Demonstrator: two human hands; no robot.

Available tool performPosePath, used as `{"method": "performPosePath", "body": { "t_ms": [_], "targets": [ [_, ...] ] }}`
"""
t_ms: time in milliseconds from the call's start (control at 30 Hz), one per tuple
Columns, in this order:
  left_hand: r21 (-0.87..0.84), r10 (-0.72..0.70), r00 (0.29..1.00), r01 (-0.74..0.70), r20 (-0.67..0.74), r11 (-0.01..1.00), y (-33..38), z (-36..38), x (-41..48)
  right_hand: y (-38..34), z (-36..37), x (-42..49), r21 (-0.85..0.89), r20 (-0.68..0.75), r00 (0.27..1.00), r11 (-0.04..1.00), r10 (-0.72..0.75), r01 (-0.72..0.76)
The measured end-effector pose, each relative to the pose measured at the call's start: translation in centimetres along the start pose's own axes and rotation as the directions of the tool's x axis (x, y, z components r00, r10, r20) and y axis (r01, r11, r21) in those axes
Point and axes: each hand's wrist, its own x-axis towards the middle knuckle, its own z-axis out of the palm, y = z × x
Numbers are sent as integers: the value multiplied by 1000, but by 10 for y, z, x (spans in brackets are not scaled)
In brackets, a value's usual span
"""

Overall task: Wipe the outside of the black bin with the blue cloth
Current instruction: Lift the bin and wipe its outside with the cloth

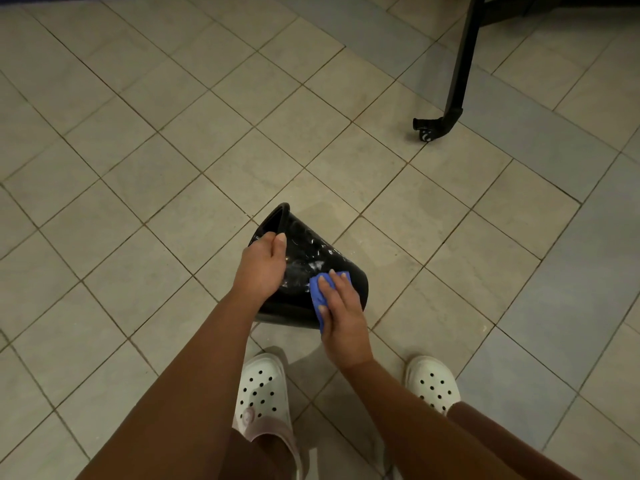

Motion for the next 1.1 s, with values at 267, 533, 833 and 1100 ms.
{"method": "performPosePath", "body": {
  "t_ms": [267, 533, 833, 1100],
  "targets": [
    [26, 31, 999, -32, 16, 999, 4, 2, -3, 13, -16, 25, 32, 28, 931, 931, 364, -364],
    [-1, 4, 1000, -4, 24, 1000, 2, 4, -1, -19, -3, 11, -8, -17, 999, 999, 41, -42],
    [22, 16, 1000, -16, 16, 1000, 6, 5, -5, -9, -15, 32, -4, 4, 937, 937, 348, -348],
    [-12, -33, 999, 33, 25, 999, 1, 2, -2, -29, 5, 11, -41, -43, 994, 994, 103, -105]
  ]
}}
